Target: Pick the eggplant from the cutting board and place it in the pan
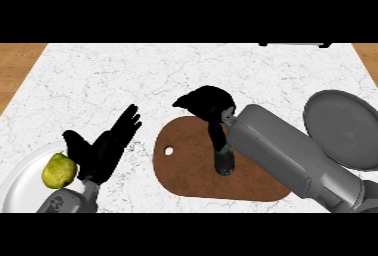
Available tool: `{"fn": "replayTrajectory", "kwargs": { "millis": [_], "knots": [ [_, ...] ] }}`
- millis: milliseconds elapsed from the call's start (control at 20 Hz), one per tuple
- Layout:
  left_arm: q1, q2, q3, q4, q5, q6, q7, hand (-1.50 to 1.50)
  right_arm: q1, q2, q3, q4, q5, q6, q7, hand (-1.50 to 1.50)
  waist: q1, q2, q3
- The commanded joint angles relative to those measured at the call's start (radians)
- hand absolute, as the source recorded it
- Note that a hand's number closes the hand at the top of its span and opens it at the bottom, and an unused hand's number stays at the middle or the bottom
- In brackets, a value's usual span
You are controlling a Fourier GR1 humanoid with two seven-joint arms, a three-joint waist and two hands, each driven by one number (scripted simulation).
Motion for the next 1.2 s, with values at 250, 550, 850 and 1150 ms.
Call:
{"fn": "replayTrajectory", "kwargs": {
  "millis": [250,550,850,1150],
  "knots": [
    [-0.007,-0.029,0.001,0.007,-0.014,0.020,0.008,0.00,-0.143,0.189,0.142,0.105,0.007,0.480,0.310,-1.50,-0.018,0.002,0.002],
    [0.049,-0.009,0.033,-0.005,-0.012,-0.029,-0.023,0.00,-0.076,0.251,0.126,0.054,-0.038,0.575,0.520,-1.50,-0.024,0.003,0.004],
    [0.047,-0.044,0.028,-0.012,-0.049,-0.009,0.002,0.00,0.033,0.253,0.174,-0.088,-0.099,0.537,0.733,-1.50,-0.028,0.002,0.004],
    [0.043,-0.026,0.080,-0.021,-0.046,-0.046,0.020,0.00,0.055,0.242,0.190,-0.057,0.050,0.533,0.647,-1.50,-0.031,0.005,0.004]
  ]
}}
